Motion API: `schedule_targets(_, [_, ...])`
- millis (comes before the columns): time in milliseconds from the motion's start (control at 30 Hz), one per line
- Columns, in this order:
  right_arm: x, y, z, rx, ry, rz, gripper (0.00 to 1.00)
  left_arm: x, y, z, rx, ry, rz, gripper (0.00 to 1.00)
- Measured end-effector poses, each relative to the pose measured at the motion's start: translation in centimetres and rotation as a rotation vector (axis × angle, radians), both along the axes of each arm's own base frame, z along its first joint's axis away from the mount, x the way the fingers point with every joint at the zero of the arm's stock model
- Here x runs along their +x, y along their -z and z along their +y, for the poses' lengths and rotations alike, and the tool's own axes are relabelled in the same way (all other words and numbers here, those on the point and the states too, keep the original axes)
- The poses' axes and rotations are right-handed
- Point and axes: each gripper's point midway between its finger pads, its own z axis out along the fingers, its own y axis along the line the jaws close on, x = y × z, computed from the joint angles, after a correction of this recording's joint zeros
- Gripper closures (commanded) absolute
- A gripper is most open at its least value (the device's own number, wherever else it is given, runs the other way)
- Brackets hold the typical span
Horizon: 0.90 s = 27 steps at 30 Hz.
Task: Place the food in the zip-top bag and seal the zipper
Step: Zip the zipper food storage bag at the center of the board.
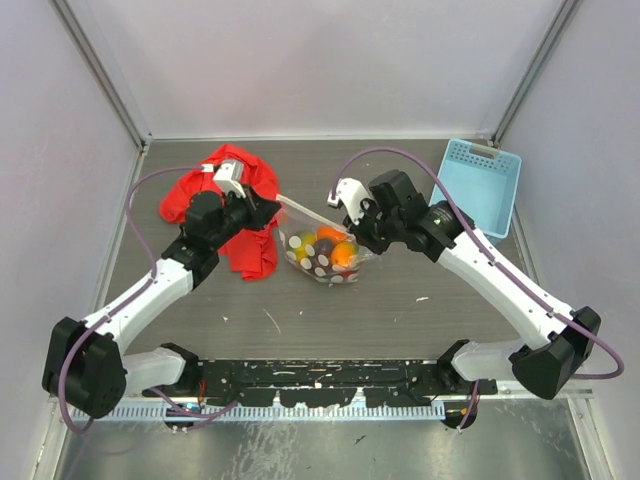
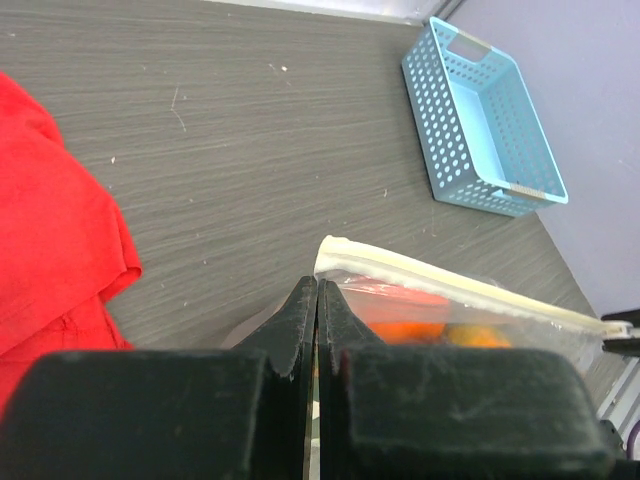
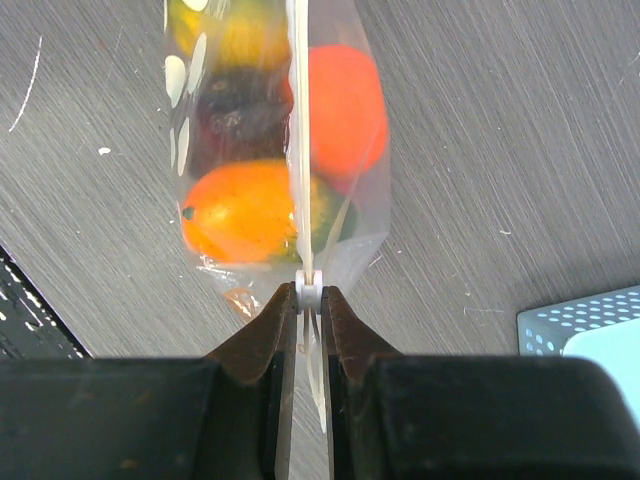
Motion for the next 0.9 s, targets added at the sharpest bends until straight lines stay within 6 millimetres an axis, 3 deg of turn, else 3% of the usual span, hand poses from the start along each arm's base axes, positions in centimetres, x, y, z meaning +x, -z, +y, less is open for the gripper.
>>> schedule_targets(167, [-0.2,-0.4,-0.3,0.016,0.021,-0.001,0.99,1.4,-0.9,-0.2,-0.006,-0.020,0.005,1.00])
schedule_targets(267, [-0.5,-0.3,-0.9,0.004,0.039,0.004,1.00,2.4,-0.7,0.7,0.009,-0.069,0.024,1.00])
schedule_targets(467, [-1.2,-0.2,-1.8,0.001,0.070,0.013,0.99,5.6,-0.5,1.6,-0.001,-0.138,0.069,1.00])
schedule_targets(533, [-1.3,-0.2,-1.8,0.007,0.077,0.017,0.99,5.9,-0.4,1.4,-0.014,-0.139,0.100,0.88])
schedule_targets(700, [-1.1,-0.5,-1.4,0.036,0.087,0.015,0.99,4.9,-0.9,1.3,-0.046,-0.150,0.225,0.37])
schedule_targets(767, [-0.9,-0.7,-1.2,0.046,0.090,0.009,0.99,3.5,-1.3,1.6,-0.070,-0.166,0.286,0.30])
schedule_targets(900, [-0.7,-0.9,-0.9,0.062,0.091,0.001,0.99,0.0,-2.1,2.6,-0.124,-0.195,0.390,0.25])
